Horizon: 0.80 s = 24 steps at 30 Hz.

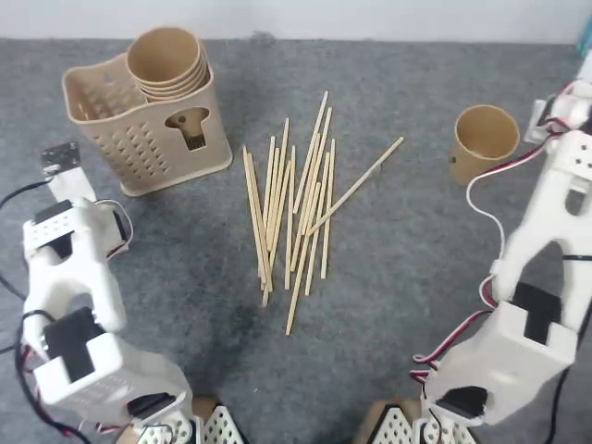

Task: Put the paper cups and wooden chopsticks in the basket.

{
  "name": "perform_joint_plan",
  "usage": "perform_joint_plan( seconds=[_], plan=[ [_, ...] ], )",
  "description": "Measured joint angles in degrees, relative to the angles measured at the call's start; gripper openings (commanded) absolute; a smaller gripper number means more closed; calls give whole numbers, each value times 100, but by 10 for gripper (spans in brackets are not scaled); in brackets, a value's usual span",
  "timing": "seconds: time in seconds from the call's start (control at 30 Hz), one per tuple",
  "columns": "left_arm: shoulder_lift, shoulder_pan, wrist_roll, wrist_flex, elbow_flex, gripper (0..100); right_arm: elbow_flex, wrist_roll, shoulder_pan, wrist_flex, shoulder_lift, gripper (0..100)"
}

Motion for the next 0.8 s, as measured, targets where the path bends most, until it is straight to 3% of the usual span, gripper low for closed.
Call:
perform_joint_plan(
  seconds=[0.2, 0.57, 0.7, 0.8],
  plan=[
    [0, 0, 0, 0, 0, 12, -9, -273, -378, -220, 132, 181],
    [0, 0, 0, 0, 0, 12, 0, -448, -387, -985, 1767, 169],
    [0, 0, 0, 0, 0, 12, 0, -448, -387, -1011, 1899, 17],
    [0, 0, 0, 0, 0, 12, 0, -448, -387, -993, 1899, 28]
  ],
)
